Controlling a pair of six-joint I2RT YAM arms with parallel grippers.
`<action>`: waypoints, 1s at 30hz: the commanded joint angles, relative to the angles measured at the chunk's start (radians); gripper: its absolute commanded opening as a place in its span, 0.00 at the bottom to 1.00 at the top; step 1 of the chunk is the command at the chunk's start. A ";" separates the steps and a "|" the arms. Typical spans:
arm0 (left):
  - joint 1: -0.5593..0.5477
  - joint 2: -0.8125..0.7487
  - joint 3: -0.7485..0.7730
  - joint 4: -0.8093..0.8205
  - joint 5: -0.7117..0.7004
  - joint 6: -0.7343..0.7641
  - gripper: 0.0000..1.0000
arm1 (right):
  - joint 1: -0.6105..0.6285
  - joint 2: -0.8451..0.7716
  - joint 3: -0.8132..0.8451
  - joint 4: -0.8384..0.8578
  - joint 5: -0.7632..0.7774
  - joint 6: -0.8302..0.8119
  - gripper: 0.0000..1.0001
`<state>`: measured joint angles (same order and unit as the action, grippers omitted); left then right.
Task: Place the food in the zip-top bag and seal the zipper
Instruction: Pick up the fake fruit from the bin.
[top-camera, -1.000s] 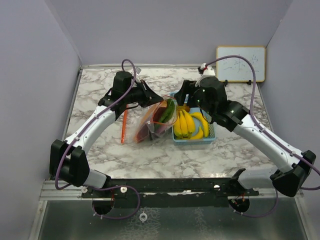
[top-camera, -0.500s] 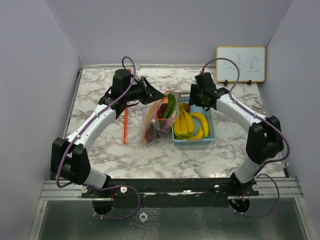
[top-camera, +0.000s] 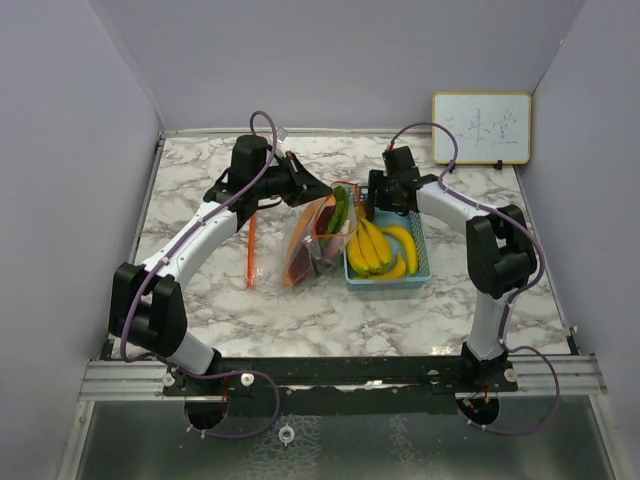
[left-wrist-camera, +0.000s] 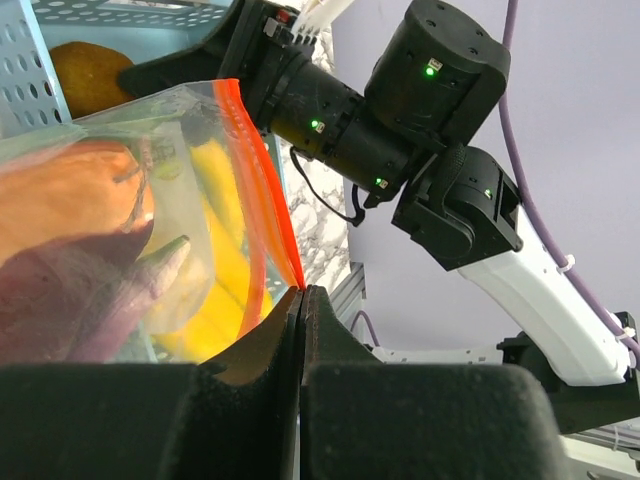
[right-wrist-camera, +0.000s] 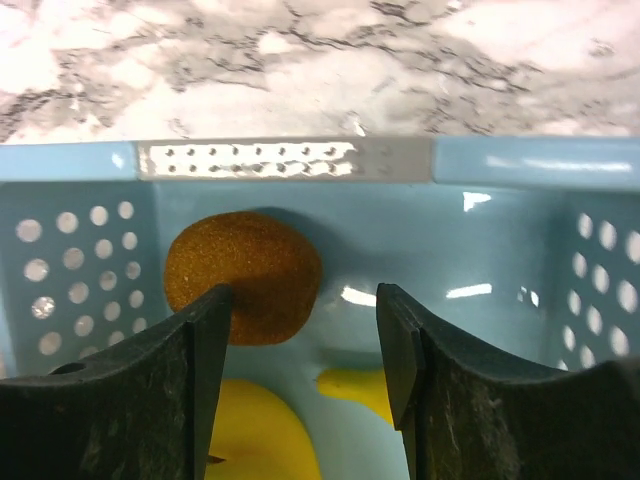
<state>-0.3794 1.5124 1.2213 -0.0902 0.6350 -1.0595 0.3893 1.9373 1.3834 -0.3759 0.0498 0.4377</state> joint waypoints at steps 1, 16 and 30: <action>0.003 0.019 0.045 0.011 0.046 0.012 0.00 | -0.004 0.060 0.021 0.042 -0.079 -0.017 0.60; 0.019 0.056 0.095 -0.025 0.079 0.039 0.00 | -0.003 0.006 -0.055 0.177 -0.232 -0.044 0.70; 0.030 0.059 0.087 -0.019 0.094 0.036 0.00 | -0.003 0.045 -0.032 0.195 -0.299 -0.061 0.72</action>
<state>-0.3527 1.5715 1.2846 -0.1295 0.6880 -1.0351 0.3805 1.9491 1.3201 -0.1947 -0.1944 0.4007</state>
